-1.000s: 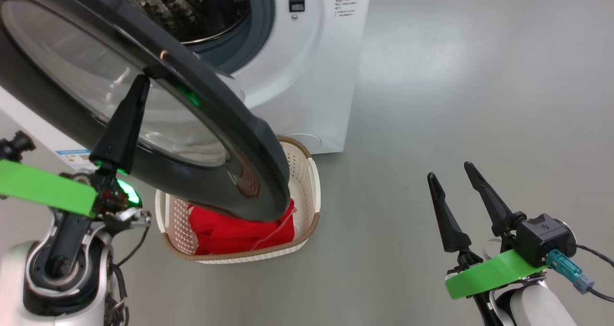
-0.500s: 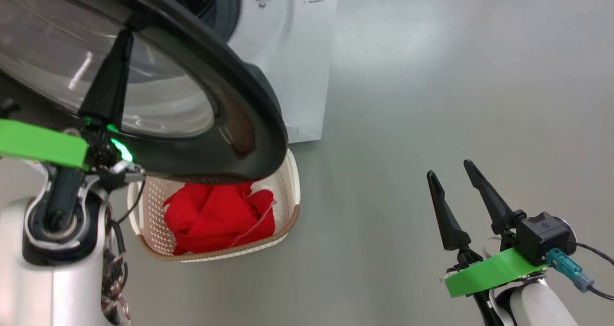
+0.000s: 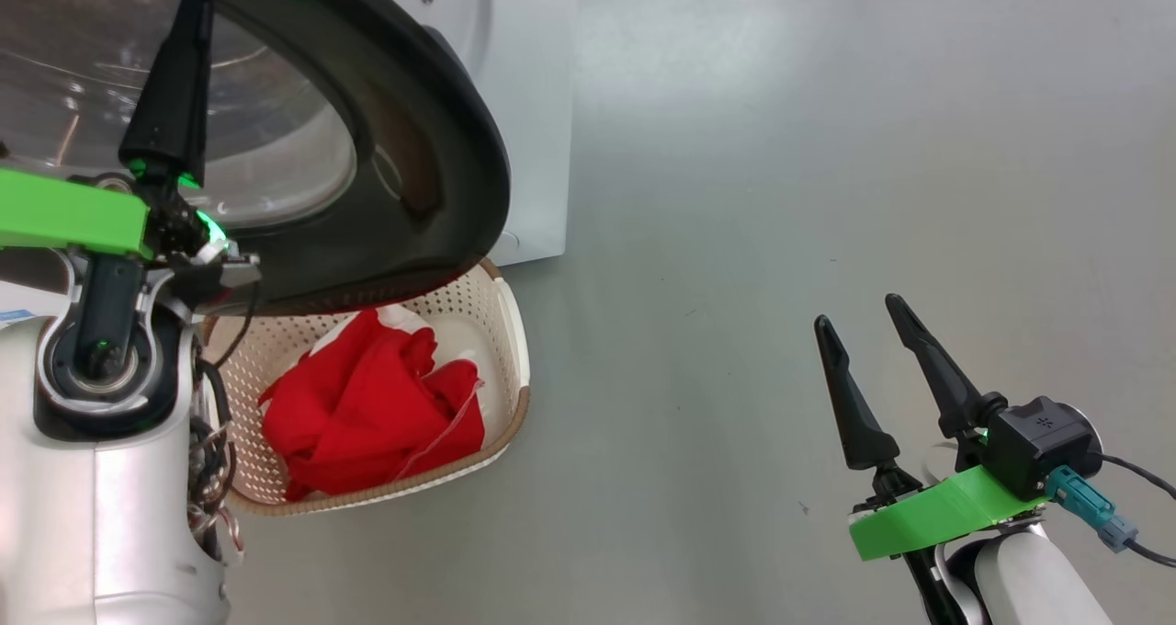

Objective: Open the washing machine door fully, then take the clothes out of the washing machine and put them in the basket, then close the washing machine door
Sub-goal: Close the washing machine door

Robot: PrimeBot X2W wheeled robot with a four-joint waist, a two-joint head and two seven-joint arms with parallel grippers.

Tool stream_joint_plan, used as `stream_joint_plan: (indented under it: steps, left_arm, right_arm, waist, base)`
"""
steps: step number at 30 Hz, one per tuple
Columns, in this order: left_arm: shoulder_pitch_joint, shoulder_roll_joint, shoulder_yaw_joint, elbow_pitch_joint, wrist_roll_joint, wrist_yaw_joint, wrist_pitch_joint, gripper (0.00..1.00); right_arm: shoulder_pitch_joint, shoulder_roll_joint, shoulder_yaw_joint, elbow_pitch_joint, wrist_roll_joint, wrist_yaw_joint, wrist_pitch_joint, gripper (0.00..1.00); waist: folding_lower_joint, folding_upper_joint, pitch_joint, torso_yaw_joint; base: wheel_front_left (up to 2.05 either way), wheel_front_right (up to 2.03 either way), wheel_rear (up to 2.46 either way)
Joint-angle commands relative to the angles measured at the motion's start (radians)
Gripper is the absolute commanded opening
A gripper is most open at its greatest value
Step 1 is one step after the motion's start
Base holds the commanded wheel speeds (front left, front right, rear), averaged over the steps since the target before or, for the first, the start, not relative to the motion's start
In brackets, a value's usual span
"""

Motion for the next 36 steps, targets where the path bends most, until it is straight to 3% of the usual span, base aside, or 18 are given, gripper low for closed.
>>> stream_joint_plan:
  steps: [1,13,14,15,16,25,36]
  left_arm:
    - [-0.03,0.028,0.023,-0.018,0.015,-0.019,-0.007,0.0]
    - [-0.04,0.025,0.013,0.04,0.019,-0.052,-0.019,0.0]
    - [-0.036,0.024,0.013,0.04,0.016,-0.054,-0.019,0.21]
    - [-0.029,0.024,0.015,0.04,0.014,-0.057,-0.022,0.78]
    - [-0.022,0.023,0.015,0.041,0.011,-0.058,-0.023,1.0]
    - [0.113,0.015,-0.028,0.006,0.006,-0.081,-0.023,1.0]
    - [0.301,0.014,-0.059,-0.06,0.081,-0.115,-0.081,1.0]
  right_arm:
    - [-0.022,0.001,0.018,-0.027,-0.001,0.006,-0.006,1.0]
    - [-0.016,0.001,0.016,-0.024,-0.001,0.006,-0.006,1.0]
    - [-0.015,0.001,0.016,-0.023,-0.001,0.006,-0.006,1.0]
    - [-0.014,0.001,0.015,-0.023,-0.002,0.006,-0.006,1.0]
    - [-0.013,0.001,0.014,-0.022,-0.002,0.006,-0.006,1.0]
    - [0.002,0.001,0.008,-0.017,-0.001,0.006,-0.006,1.0]
    - [0.026,0.001,-0.017,-0.008,-0.003,0.006,-0.006,1.0]
  waist:
    - [0.0,0.0,0.003,-0.006]
    - [0.0,0.0,-0.01,0.01]
    - [0.0,0.0,-0.014,0.014]
    - [0.0,0.0,-0.018,0.019]
    - [0.0,0.0,-0.022,0.025]
    - [0.0,0.0,-0.06,0.091]
    - [0.0,0.0,-0.123,0.162]
  base:
    - [0.0,0.0,0.0]
    - [0.0,0.0,0.0]
    - [0.0,0.0,0.0]
    - [0.0,0.0,0.0]
    - [0.0,0.0,0.0]
    - [0.0,0.0,0.0]
    - [0.0,0.0,0.0]
